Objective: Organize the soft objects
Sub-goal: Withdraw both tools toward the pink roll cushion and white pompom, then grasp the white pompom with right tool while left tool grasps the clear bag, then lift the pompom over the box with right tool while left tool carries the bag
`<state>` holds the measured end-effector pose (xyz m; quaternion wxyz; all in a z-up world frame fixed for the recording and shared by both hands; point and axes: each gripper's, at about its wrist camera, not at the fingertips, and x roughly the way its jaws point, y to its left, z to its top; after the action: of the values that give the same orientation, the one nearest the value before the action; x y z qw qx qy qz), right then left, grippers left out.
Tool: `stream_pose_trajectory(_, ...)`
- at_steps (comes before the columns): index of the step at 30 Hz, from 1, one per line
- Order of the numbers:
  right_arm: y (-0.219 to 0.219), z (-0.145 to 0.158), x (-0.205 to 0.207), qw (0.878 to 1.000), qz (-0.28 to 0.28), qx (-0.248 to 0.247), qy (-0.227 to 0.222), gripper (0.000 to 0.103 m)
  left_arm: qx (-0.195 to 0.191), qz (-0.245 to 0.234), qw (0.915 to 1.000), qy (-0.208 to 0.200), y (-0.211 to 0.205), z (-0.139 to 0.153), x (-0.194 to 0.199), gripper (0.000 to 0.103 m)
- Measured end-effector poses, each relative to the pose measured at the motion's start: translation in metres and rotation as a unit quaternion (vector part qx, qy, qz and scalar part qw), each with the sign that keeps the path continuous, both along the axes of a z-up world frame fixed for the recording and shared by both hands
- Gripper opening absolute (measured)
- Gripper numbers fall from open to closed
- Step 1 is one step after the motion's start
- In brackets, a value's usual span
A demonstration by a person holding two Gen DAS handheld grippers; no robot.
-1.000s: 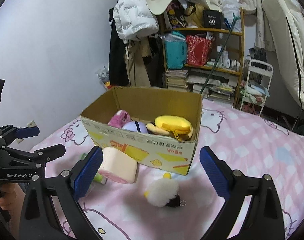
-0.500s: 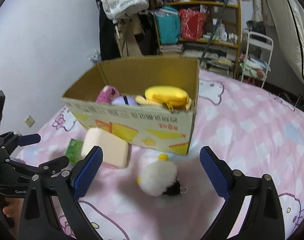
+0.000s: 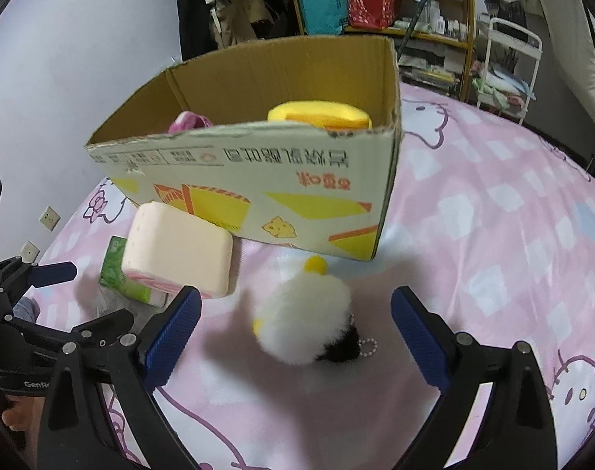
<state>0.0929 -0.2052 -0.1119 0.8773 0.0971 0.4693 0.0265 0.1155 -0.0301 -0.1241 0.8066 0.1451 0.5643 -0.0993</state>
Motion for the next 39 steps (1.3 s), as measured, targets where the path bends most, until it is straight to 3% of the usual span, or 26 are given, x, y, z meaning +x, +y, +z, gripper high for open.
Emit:
stream_pose_trajectory(9,0.000,-0.020,0.007,0.999,-0.008,0.012,0.032,0.098,-0.008,0.000,0.9978,0.066,-0.003,-0.027,0.008,0.094)
stream_pose_trajectory(10,-0.001,-0.021,0.007,0.999,-0.008,0.013,0.035,0.088,-0.008,-0.001,0.9975,0.071,-0.003,-0.028,0.008,0.094)
stream_pose_trajectory(11,-0.002,-0.024,0.008,0.999,-0.009,0.014,0.043,0.065,-0.007,0.000,0.9970,0.077,-0.004,-0.031,0.009,0.094)
stream_pose_trajectory(12,-0.003,-0.026,0.009,0.999,-0.007,0.018,0.051,0.053,-0.004,0.001,0.9966,0.082,-0.004,-0.033,0.009,0.093)
stream_pose_trajectory(13,-0.003,-0.030,0.009,0.998,-0.003,0.022,0.061,0.047,-0.001,0.002,0.9963,0.085,-0.004,-0.035,0.009,0.086)
stream_pose_trajectory(17,-0.004,-0.032,0.008,0.998,0.000,0.022,0.063,0.047,-0.007,0.003,0.9959,0.090,-0.004,-0.037,0.009,0.069)
stream_pose_trajectory(19,-0.003,-0.032,0.008,0.998,0.002,0.018,0.063,0.045,-0.012,0.003,0.9960,0.088,-0.004,-0.037,0.010,0.054)
stream_pose_trajectory(23,0.001,-0.033,0.007,0.998,0.005,0.013,0.057,0.039,-0.018,0.005,0.9964,0.082,0.000,-0.037,0.008,0.052)
stream_pose_trajectory(31,-0.001,-0.020,0.005,0.999,0.008,0.023,0.029,0.036,-0.028,0.006,0.9978,0.061,0.006,-0.019,-0.001,0.051)
stream_pose_trajectory(39,0.005,0.005,-0.009,0.999,0.016,0.033,-0.008,0.036,-0.037,-0.007,0.9992,-0.015,0.007,0.019,-0.021,0.051)
